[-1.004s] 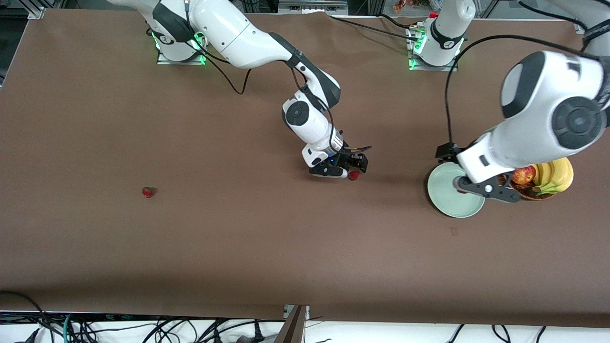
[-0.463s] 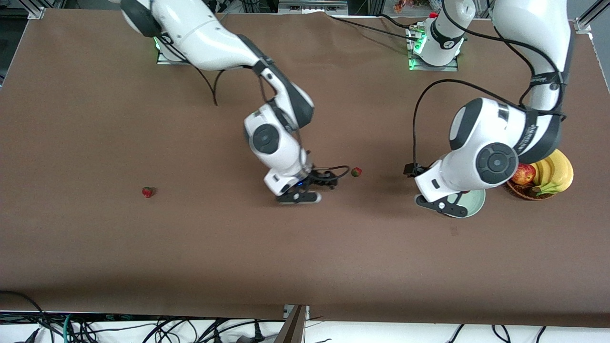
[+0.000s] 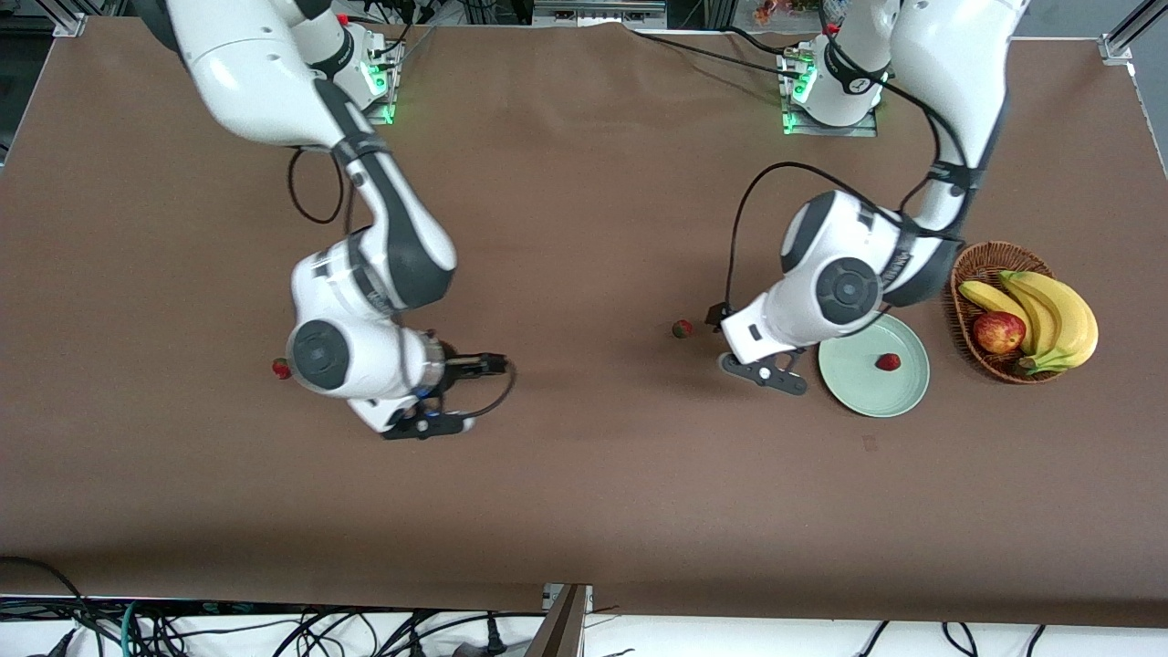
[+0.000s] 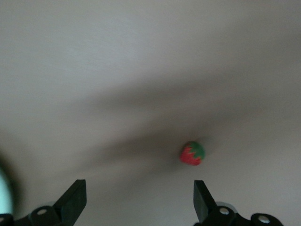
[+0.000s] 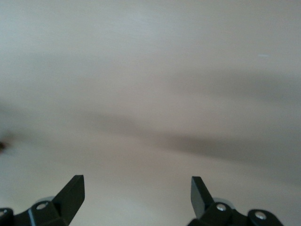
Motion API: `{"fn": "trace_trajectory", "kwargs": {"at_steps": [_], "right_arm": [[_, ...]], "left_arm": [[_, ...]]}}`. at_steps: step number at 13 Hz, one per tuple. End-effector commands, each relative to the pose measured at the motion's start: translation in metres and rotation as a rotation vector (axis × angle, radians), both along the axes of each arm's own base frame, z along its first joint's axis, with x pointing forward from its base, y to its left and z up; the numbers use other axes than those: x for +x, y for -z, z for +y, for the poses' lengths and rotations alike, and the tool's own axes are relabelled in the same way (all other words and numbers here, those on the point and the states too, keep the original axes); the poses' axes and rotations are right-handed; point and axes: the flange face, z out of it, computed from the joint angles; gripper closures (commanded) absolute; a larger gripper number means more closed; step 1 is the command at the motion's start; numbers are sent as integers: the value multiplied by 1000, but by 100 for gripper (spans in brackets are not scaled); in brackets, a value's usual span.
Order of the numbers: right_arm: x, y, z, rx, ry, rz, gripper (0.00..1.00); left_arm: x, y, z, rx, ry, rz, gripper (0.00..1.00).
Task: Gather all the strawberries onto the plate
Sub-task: 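Grasp the strawberry with the left gripper while the right gripper reaches another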
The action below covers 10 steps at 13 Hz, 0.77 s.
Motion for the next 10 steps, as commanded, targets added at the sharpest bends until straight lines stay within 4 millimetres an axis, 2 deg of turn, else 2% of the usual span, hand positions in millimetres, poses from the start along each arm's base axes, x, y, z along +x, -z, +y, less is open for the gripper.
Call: {"fn": "trace_trajectory", "kwargs": {"at_steps": [1, 4, 6, 8, 9, 10], "right_arm": [[7, 1, -77, -47, -100, 50, 0], [14, 12, -150, -90, -180, 78, 0], [15, 25, -191, -206, -188, 88, 0], [17, 34, -219, -240, -192, 96, 0], [16, 43, -225, -235, -209, 99, 0], [13, 54, -236, -229, -211, 107, 0]], "left_arm": [[-35, 23, -37, 0, -51, -27, 0], [-47, 59, -73, -4, 11, -103, 0], [-47, 75, -73, 24, 65, -132, 0], [-47, 80, -70, 31, 69, -129, 0], [-46, 80, -68, 32, 66, -127, 23], [-47, 81, -69, 32, 66, -125, 53]]}}
